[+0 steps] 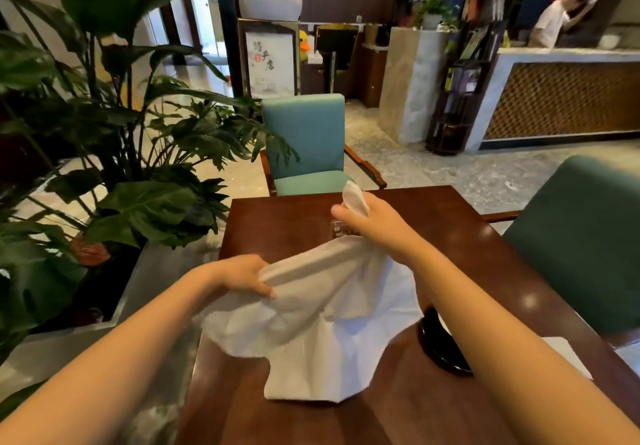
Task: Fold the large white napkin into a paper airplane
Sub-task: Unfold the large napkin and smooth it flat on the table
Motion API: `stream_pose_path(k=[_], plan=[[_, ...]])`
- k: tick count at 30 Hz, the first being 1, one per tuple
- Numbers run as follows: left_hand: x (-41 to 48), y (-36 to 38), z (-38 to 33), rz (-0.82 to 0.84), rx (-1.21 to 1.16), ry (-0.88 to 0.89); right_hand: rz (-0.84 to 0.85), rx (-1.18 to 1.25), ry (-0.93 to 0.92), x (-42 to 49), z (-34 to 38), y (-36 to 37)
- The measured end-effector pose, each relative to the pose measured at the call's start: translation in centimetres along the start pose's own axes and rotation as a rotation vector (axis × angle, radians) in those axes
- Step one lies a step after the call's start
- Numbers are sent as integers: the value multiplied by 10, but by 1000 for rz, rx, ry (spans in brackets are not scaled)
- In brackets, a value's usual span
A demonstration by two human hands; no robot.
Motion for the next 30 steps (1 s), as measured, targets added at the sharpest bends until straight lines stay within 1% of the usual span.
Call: stream_pose_path(k=[1, 3, 4, 6, 9, 11, 14, 15, 18, 20, 22, 24, 26, 30], plan=[[-6, -4, 12, -5, 20, -34, 61, -80, -13, -3, -3, 3], [-20, -11, 33, -11, 15, -73, 90, -179, -43, -7, -5, 1], [-29, -15, 42, -27, -21, -89, 67, -173, -48, -9, -3, -4], [-47, -28, 59, -106, -130, -128, -46, -105, -1, -12, 1, -22], [-72, -52, 74, -320, -300, -165, -207, -11, 109, -8, -5, -47], [-86, -70, 78, -512, -422, -176, -244, 5, 182, -5, -6, -56], [-106, -97, 71, -787, -502, -168, -313, 36, 296, -6, -8, -70], [-111, -104, 70, -871, -558, -165, -334, 17, 278, -9, -3, -76], [-128, -110, 63, -1072, -860, -166, -338, -95, 102, -14, 8, -90], [-135, -108, 51, -1148, -937, -148, -329, -148, 50, -21, 9, -91], [-138, -104, 37, -1200, -932, -133, -310, -129, 49, -26, 7, -86], [-138, -97, 15, -1223, -914, -112, -284, -22, 63, -33, 11, -73], [-138, -91, -9, -1261, -927, -81, -266, 150, 111, -40, 15, -60], [-170, -93, -52, -1470, -858, -23, -226, 593, 232, -56, 13, -42]])
Point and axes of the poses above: each hand's wrist, its own x-axis towards the middle knuckle, its own y-axis out of the palm, z = x × y, the point moved 8 cm from there along x, towards the middle knuckle, and after that the axes turned 1 degree about -y, right-handed, at the moved point
